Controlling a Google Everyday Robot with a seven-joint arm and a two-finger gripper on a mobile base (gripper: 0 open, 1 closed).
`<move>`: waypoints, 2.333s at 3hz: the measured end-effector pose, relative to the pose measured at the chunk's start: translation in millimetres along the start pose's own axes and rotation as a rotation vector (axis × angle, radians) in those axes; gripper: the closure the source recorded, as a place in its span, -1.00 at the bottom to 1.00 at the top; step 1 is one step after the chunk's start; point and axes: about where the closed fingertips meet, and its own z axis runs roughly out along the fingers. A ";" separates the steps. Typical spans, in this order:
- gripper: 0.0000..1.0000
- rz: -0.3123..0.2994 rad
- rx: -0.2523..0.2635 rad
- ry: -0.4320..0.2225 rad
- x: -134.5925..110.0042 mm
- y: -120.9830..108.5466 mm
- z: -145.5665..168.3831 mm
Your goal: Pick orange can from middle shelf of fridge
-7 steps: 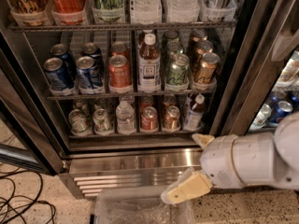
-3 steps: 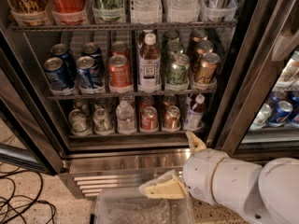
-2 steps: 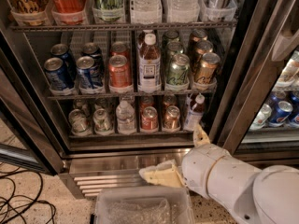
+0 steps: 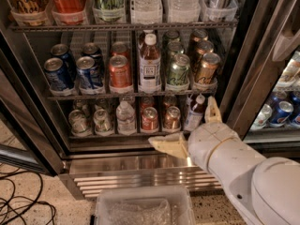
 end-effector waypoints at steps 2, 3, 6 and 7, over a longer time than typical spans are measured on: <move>-0.82 0.017 0.073 -0.137 -1.4 -20.8 -3.8; -0.82 0.079 0.088 -0.194 14.1 -25.4 -1.6; -0.58 0.162 0.283 -0.269 13.8 -61.7 26.2; -0.95 0.163 0.298 -0.262 15.8 -64.9 26.0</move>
Offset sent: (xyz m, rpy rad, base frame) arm 0.0042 -0.0347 0.0005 0.1531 -0.2017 -0.0424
